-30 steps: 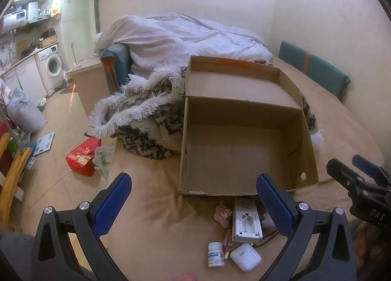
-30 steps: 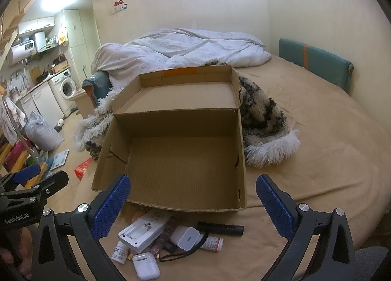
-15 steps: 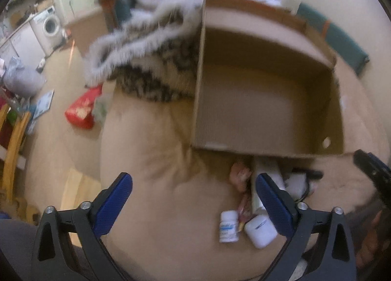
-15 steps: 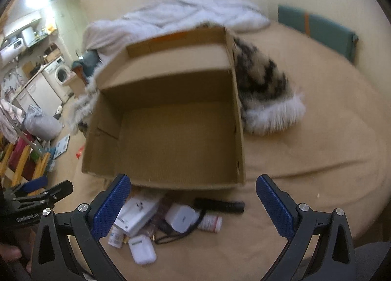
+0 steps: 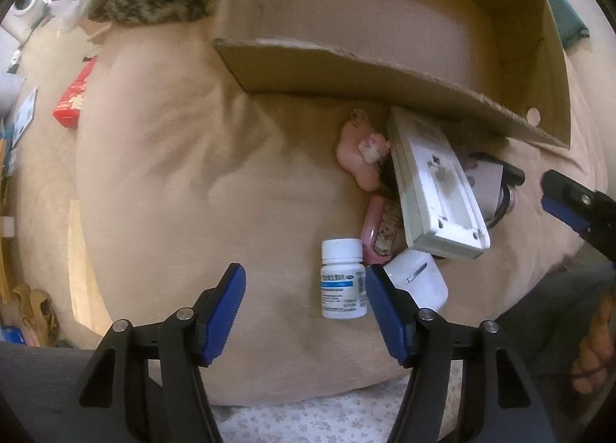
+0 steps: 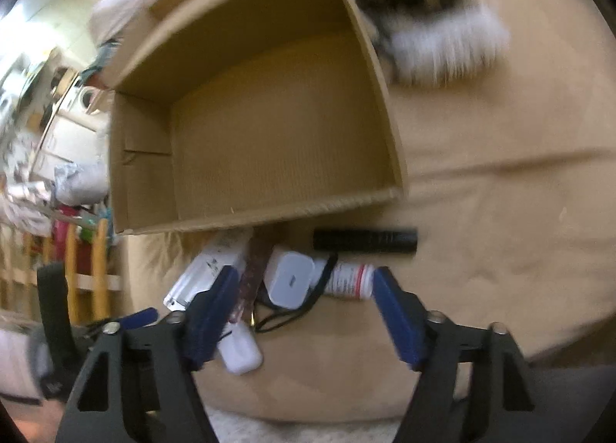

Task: Organize rigid objects
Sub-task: 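Grasp the white pill bottle with the left tool while the right tool grasps the white charger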

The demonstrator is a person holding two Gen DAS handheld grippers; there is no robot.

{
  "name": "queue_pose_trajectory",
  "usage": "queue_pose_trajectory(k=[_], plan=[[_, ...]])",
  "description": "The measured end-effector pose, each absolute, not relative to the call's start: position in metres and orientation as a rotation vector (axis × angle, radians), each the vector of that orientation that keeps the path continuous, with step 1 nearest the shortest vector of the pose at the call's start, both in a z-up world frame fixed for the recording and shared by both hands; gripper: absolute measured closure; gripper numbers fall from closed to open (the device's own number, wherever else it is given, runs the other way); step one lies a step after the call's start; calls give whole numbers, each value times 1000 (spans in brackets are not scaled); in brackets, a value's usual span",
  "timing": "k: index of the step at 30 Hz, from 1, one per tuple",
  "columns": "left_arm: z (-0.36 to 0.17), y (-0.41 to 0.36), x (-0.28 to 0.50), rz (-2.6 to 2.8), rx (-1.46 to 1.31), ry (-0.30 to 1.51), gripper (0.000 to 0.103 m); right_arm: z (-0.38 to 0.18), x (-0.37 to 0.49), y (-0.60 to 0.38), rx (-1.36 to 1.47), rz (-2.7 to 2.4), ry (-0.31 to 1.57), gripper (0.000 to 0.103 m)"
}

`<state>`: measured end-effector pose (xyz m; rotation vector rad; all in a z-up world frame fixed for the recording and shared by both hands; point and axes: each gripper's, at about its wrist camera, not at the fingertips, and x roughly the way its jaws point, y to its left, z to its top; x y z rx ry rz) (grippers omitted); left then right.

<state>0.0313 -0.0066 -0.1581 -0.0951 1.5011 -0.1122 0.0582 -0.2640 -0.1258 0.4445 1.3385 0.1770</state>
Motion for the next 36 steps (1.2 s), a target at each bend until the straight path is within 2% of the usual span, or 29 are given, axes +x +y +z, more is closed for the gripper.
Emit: queue_pose_trajectory(k=[2, 5, 10, 12, 16, 22, 28, 31, 33, 34, 36], plan=[[-165, -10, 31, -121, -85, 1525, 50, -134, 60, -267, 442, 147, 1370, 37], [-175, -14, 30, -134, -107, 1549, 55, -140, 63, -268, 425, 127, 1398, 44], [-186, -19, 29, -142, -99, 1580, 66, -137, 65, -269, 522, 187, 1365, 44], [-189, -21, 29, -147, -106, 1579, 79, -136, 67, -261, 532, 242, 1360, 44], [-189, -17, 27, -119, -91, 1560, 79, -153, 73, -250, 605, 290, 1423, 53], [-160, 5, 39, -45, -141, 1490, 79, -175, 78, -240, 618, 281, 1500, 53], [-158, 13, 47, -17, -164, 1458, 79, -180, 85, -235, 677, 290, 1472, 53], [-154, 16, 53, -16, -165, 1437, 79, -184, 86, -229, 677, 301, 1463, 57], [-149, 16, 48, -8, -146, 1412, 79, -180, 85, -230, 652, 283, 1432, 63], [-146, 17, 49, -3, -137, 1400, 79, -177, 84, -232, 633, 274, 1418, 69], [-142, 19, 47, -2, -145, 1391, 79, -172, 81, -235, 613, 261, 1397, 72]])
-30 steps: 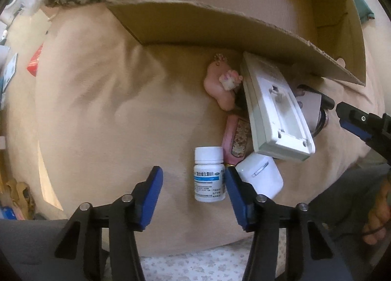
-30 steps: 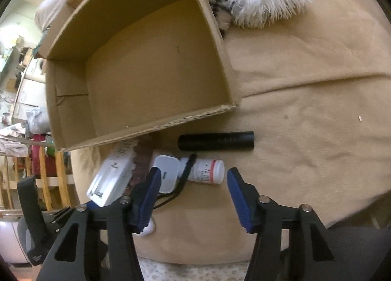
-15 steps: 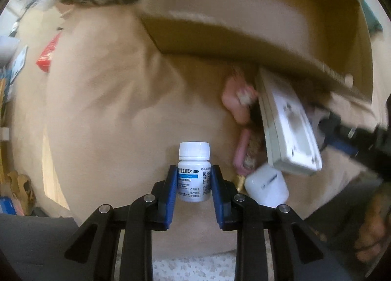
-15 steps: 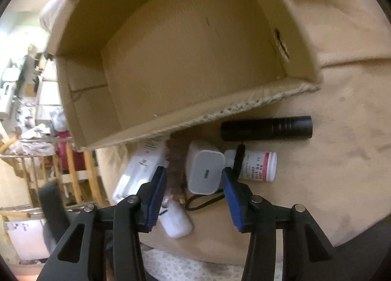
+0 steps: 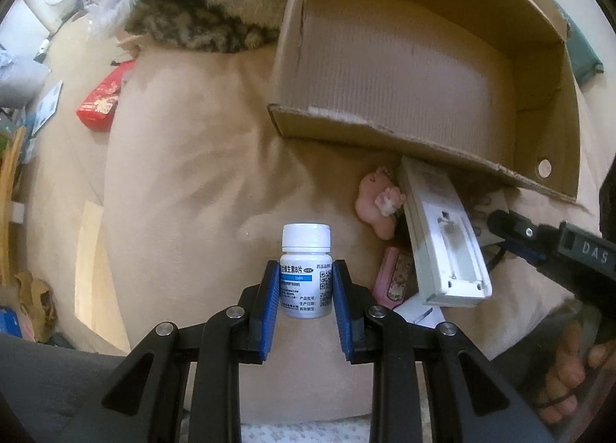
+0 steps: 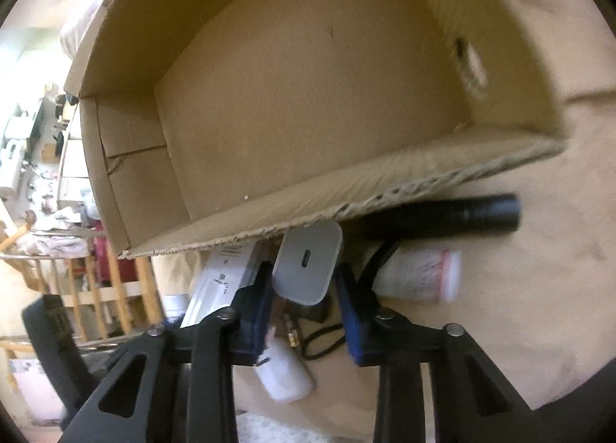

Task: Organize rigid objects
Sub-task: 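Grasp the white pill bottle with the left tool while the right tool grasps the white charger, then carry the pill bottle and charger into the box and open both tools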

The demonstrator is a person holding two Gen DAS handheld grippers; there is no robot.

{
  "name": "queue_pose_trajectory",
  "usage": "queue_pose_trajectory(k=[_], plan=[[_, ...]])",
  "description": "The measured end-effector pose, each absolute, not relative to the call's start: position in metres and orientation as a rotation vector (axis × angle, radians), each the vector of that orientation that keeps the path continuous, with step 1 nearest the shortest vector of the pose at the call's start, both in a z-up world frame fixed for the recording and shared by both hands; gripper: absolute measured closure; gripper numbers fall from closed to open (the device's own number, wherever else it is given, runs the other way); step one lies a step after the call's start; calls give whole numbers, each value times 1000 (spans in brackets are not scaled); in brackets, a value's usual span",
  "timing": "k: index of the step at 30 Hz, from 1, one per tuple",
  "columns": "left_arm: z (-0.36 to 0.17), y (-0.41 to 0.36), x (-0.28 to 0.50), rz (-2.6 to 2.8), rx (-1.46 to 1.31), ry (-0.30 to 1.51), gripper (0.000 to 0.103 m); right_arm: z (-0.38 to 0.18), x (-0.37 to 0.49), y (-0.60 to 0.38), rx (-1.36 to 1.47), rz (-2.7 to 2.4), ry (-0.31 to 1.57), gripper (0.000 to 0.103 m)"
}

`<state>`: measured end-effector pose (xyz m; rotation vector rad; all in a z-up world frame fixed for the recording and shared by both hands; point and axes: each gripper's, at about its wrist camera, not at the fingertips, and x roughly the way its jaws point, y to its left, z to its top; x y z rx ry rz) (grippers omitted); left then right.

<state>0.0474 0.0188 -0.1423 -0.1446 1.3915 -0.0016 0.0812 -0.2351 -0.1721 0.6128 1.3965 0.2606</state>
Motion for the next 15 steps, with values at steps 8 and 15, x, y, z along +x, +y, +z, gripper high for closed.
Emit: queue_pose_trajectory(k=[8, 15], plan=[[-120, 22, 39, 18, -158, 1327, 79, -134, 64, -230, 497, 282, 1300, 74], [-87, 21, 33, 23, -162, 1240, 79, -87, 48, -229, 456, 363, 1193, 74]])
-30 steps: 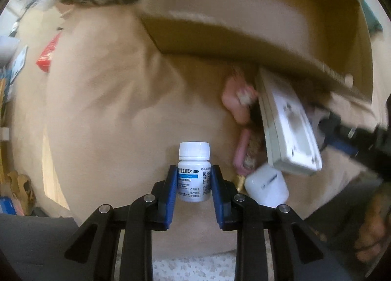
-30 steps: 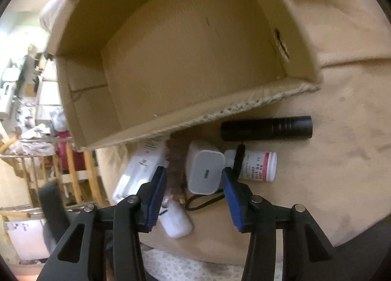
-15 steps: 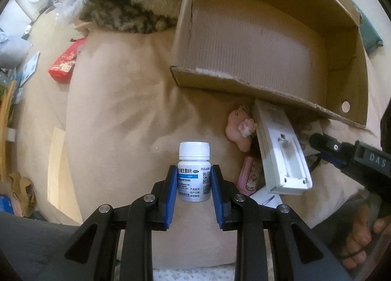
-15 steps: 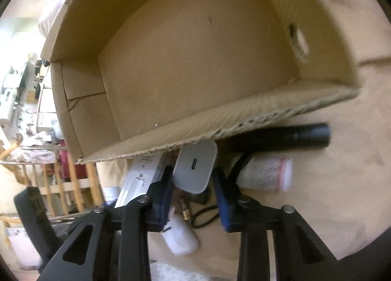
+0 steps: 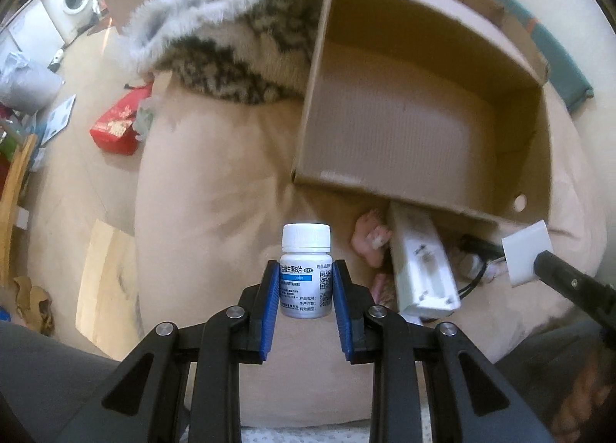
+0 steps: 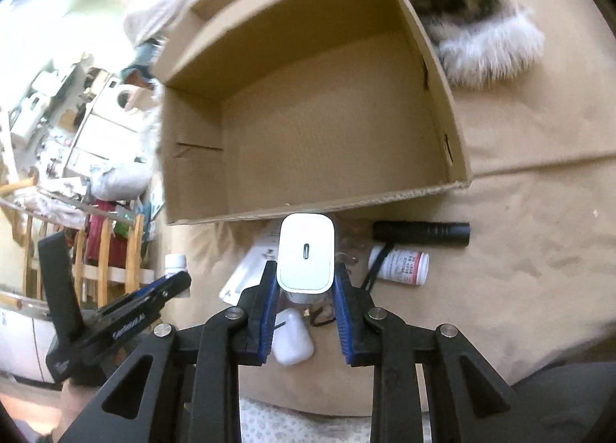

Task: Organize rigid objects
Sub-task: 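Carry the pill bottle and charger into the box and open both tools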

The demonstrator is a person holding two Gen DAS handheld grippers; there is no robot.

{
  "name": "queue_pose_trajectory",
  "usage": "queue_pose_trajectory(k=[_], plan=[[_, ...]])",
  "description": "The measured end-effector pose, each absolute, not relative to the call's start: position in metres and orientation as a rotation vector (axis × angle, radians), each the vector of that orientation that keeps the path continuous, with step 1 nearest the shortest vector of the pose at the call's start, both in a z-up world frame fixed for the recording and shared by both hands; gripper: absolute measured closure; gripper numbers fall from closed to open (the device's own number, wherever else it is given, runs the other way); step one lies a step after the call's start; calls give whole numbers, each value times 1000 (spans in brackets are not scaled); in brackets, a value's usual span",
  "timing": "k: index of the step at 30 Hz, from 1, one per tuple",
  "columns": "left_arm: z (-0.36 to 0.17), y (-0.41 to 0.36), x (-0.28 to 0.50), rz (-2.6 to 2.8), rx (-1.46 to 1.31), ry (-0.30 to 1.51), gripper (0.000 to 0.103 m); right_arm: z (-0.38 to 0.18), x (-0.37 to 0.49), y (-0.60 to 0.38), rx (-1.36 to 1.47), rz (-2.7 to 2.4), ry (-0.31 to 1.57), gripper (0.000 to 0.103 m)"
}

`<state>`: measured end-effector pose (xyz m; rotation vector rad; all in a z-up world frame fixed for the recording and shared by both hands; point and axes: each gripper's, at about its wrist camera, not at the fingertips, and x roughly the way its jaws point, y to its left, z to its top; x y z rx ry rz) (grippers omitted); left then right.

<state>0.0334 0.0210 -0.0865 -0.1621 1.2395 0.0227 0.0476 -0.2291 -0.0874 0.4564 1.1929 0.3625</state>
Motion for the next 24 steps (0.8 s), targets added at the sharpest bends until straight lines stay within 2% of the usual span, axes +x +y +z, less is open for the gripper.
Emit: queue_pose_trajectory(k=[6, 10, 18, 24], plan=[[-40, -2, 58, -24, -123, 1121, 79, -58, 63, -237, 433, 385, 1121, 75], [-29, -15, 88, -48, -82, 1078, 79, -46, 87, -244, 414, 391, 1081, 75], [-52, -40, 145, -90, -26, 1057, 79, -66, 147, -236, 364, 395, 1116, 75], [-77, -54, 154, -135, 17, 1042, 79, -99, 173, -219, 303, 400, 1180, 75]])
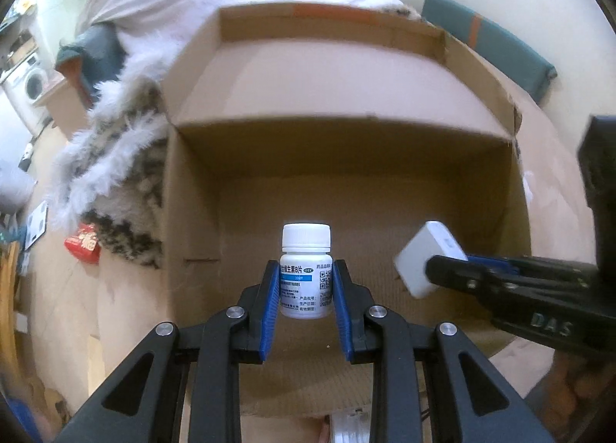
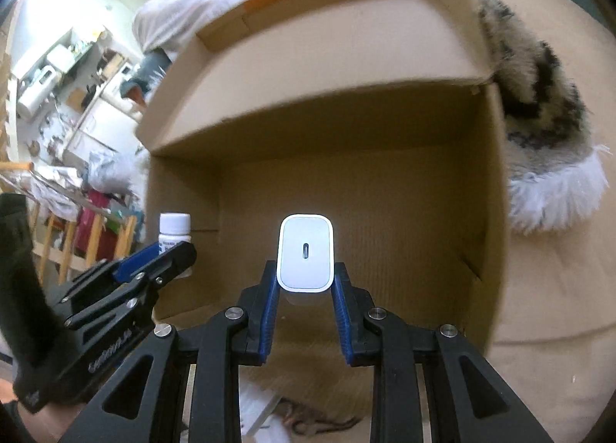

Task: Organize rigid objects
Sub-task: 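Carry the pill bottle and charger into the box and open both tools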

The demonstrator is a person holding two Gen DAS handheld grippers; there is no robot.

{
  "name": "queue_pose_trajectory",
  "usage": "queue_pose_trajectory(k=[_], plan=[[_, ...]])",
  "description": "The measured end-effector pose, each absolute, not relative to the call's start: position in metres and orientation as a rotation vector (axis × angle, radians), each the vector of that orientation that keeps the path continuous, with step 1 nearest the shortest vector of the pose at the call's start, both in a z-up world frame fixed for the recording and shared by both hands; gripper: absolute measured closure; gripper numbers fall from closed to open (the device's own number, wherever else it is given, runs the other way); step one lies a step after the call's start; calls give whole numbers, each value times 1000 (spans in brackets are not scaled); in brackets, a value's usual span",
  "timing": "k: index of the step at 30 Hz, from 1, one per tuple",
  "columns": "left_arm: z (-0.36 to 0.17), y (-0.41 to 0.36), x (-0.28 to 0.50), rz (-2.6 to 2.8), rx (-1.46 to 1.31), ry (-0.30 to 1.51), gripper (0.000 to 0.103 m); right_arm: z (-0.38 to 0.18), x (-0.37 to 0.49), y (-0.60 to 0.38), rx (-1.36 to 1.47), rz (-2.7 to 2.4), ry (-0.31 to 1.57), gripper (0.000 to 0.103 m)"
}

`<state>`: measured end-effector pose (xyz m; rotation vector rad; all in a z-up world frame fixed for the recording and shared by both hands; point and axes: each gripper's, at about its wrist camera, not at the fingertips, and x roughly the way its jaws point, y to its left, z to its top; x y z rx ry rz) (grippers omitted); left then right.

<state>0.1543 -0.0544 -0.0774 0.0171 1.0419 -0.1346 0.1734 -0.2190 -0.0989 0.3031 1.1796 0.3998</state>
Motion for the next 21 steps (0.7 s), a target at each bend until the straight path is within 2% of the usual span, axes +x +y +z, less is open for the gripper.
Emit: queue_pose_trajectory(k=[12, 21], plan=[[-115, -54, 169, -89, 2, 1147, 79, -137, 186, -196, 267, 369, 1310, 74], [-127, -55, 167, -66, 10, 1162, 79, -130, 185, -199, 223, 306, 1259, 74]])
